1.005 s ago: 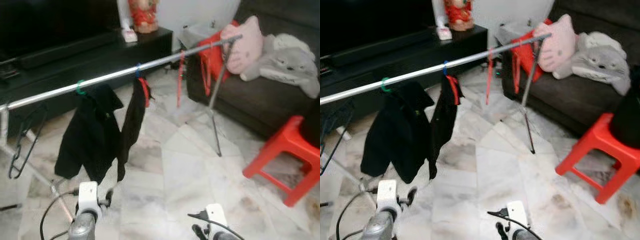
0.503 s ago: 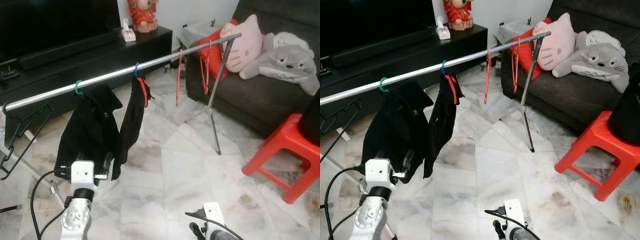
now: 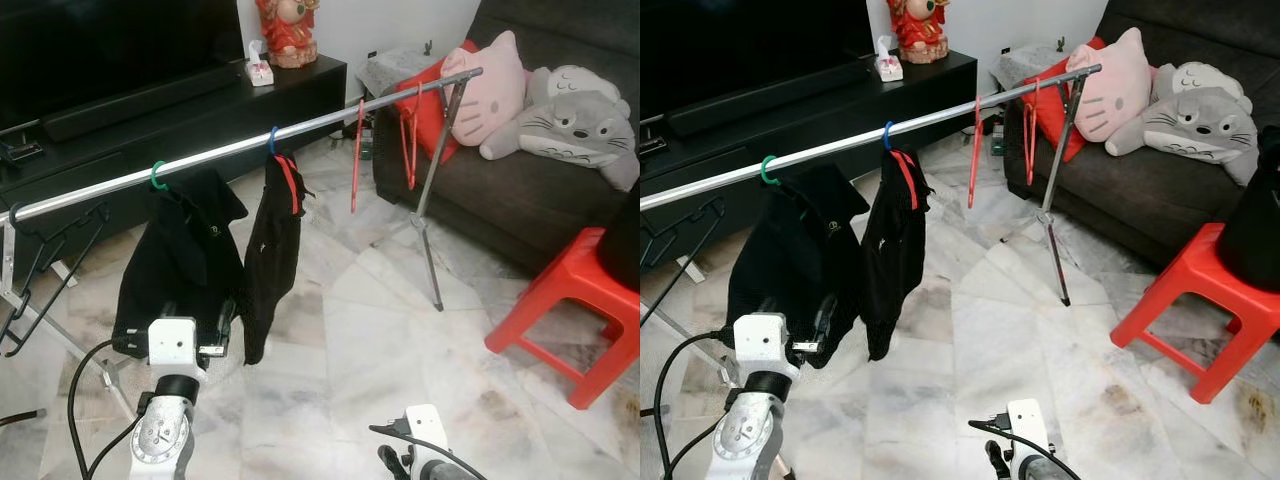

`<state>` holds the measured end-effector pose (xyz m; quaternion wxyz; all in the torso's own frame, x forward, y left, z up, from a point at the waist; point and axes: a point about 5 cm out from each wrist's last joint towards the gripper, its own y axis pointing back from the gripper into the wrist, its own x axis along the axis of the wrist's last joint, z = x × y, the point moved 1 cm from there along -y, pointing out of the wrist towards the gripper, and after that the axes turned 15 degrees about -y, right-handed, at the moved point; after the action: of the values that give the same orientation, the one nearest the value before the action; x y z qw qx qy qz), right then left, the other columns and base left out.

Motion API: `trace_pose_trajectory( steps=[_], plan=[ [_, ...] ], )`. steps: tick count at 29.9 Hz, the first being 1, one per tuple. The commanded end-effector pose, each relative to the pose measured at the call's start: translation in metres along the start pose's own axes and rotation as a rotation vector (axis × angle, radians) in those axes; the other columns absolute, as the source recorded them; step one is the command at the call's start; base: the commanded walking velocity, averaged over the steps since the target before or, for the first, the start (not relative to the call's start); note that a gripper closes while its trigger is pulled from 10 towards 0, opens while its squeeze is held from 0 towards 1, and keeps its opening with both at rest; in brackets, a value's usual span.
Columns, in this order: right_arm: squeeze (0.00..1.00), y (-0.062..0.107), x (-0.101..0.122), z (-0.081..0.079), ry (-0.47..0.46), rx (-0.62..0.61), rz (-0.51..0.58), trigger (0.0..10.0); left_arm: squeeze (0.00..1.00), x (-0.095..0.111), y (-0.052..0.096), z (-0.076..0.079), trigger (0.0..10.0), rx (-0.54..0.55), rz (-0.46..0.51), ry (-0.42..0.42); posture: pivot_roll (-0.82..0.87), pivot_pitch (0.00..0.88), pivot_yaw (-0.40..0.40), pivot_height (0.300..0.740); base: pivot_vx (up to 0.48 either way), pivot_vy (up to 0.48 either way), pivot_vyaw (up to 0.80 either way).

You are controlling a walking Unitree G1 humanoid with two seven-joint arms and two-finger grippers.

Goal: Hang hanger

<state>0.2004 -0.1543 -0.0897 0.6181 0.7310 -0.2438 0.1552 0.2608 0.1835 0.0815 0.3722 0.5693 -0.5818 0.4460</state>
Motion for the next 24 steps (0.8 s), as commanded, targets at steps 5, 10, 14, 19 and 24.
trace_pose_trajectory(
  steps=[5, 10, 14, 19, 24],
  plan=[
    [0.0, 0.0, 0.001, -0.002, 0.01, 0.005, 0.001, 10.0, 0.0, 0.009, -0.004, 0.0, 10.0, 0.0, 0.005, 0.028, -0.05, 0.0, 0.037, 0.732, 0.0, 0.0, 0.0],
    [0.0, 0.0, 0.001, -0.003, 0.017, 0.015, 0.003, 10.0, 0.0, 0.011, -0.004, 0.003, 10.0, -0.013, -0.001, 0.029, -0.05, 0.0, 0.038, 0.732, 0.097, 0.0, 0.0],
    [0.0, 0.0, 0.002, -0.003, 0.039, 0.014, 0.01, 10.0, 0.0, 0.012, -0.005, 0.003, 10.0, -0.013, -0.001, 0.031, -0.05, 0.0, 0.037, 0.732, 0.253, 0.0, 0.4],
    [0.0, 0.0, 0.001, -0.002, 0.018, 0.011, 0.005, 10.0, 0.0, 0.015, -0.006, 0.003, 10.0, -0.012, 0.007, 0.034, -0.05, 0.0, 0.039, 0.732, 0.274, 0.0, 0.32],
    [0.0, 0.0, 0.001, -0.003, 0.023, 0.013, 0.004, 10.0, 0.0, 0.017, -0.008, 0.003, 10.0, -0.01, 0.013, 0.037, -0.05, 0.0, 0.038, 0.732, 0.297, 0.0, 0.0]
  ],
)
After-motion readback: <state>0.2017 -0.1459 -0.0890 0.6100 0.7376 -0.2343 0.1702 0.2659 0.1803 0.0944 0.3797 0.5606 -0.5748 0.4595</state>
